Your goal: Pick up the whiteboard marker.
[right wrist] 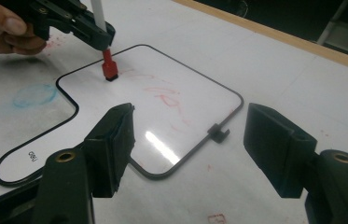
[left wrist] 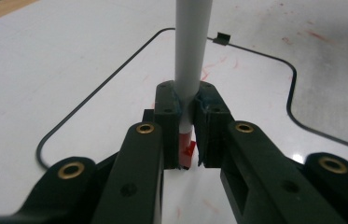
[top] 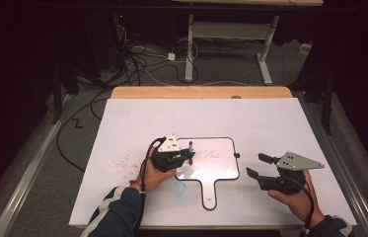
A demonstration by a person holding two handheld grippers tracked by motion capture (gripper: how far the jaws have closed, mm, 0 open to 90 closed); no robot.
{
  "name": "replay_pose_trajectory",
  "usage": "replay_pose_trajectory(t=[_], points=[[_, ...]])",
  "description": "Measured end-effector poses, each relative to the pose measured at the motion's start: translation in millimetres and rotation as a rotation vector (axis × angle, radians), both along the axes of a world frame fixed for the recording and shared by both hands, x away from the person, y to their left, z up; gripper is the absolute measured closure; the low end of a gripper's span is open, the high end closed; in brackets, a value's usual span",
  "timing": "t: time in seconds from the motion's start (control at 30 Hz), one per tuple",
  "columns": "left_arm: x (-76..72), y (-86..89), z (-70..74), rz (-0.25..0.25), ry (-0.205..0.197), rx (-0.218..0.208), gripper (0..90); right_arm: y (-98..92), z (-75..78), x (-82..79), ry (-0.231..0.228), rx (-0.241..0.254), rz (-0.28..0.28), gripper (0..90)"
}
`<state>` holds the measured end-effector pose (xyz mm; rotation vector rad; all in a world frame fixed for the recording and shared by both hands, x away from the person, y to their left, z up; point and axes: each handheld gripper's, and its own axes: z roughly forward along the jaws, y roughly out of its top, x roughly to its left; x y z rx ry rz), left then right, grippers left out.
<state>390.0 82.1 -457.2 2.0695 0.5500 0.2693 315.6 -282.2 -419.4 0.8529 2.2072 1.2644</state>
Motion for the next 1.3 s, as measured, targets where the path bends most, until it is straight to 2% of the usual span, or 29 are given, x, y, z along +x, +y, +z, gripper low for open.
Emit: replay_pose_trajectory(t=[0.37,0.5,0.63,0.67,0.77,0.9,0.93,0.97,1.1,1.17,1.3], points=[[-17.0,39.3,-1.2,0.040,0.018,-0.004,79.1,0.7,-0.2,0.2,0.004,-0.001,0.000,34.2],[-22.4,43.3,-2.8,0.044,0.018,-0.015,79.0,1.5,-0.7,0.7,0.006,-0.002,0.001,34.2],[-22.3,39.3,-1.5,0.041,0.004,-0.003,79.1,1.9,-1.0,1.2,0.008,-0.002,0.004,34.2],[-20.6,35.8,-0.3,0.039,-0.004,0.010,79.1,1.9,-1.0,1.2,0.008,-0.002,0.004,34.2],[-11.7,17.7,4.0,0.008,-0.011,0.005,79.1,1.3,-0.3,1.9,0.006,-0.001,0.005,34.2],[6.0,-20.3,12.4,-0.044,-0.029,-0.007,79.1,-0.9,1.2,4.2,-0.001,0.003,-0.003,34.3],[13.6,-40.0,15.2,-0.074,-0.027,-0.007,79.0,-1.8,1.1,4.6,-0.002,0.003,-0.005,34.3],[13.6,-40.0,15.2,-0.074,-0.027,-0.007,79.0,-1.8,1.1,4.6,-0.002,0.003,-0.005,34.3],[22.5,-72.6,15.8,-0.123,-0.027,0.027,79.0,-4.9,-0.4,4.5,0.007,0.003,-0.009,34.4],[26.4,-82.9,15.0,-0.133,-0.014,0.015,79.0,-5.4,-0.6,4.0,0.005,0.000,-0.008,34.4],[30.9,-99.0,15.7,-0.144,-0.015,-0.002,79.1,-7.0,-0.7,2.5,0.004,-0.006,-0.012,34.5]])
